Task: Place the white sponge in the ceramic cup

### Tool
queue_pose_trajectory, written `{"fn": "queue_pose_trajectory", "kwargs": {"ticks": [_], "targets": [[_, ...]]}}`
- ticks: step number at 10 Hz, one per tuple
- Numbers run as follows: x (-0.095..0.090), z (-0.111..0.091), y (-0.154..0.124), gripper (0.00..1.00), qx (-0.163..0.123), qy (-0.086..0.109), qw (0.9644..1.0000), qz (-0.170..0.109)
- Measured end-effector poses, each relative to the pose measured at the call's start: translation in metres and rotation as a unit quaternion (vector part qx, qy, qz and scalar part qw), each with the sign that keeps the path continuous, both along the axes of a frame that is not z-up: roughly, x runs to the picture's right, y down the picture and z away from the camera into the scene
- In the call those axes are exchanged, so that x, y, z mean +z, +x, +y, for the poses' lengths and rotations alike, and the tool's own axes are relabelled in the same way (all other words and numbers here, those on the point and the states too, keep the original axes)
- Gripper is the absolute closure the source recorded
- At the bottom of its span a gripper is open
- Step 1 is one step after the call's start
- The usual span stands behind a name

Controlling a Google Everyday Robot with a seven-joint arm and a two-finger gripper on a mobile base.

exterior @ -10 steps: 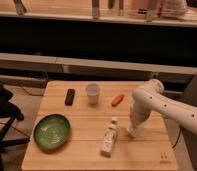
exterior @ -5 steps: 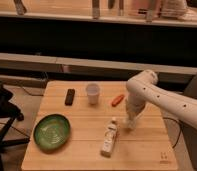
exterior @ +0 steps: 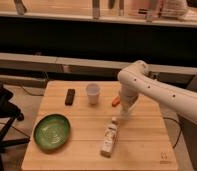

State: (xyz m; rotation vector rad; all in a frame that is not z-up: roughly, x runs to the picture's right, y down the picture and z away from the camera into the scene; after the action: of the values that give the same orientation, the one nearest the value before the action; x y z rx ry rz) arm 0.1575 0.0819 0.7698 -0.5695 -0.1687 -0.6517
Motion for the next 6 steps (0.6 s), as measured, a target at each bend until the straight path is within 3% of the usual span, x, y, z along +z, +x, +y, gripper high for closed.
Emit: {"fn": "queue_pose_trajectory", "kwargs": {"ticks": [3,6], "targets": [[0.002,-0.024,-0.012,1.00,-0.013,0.013,0.9998,-0.004],[0.007,-0.053,-0.046,1.00,-0.039,0.033,0.9984,-0.022]]}}
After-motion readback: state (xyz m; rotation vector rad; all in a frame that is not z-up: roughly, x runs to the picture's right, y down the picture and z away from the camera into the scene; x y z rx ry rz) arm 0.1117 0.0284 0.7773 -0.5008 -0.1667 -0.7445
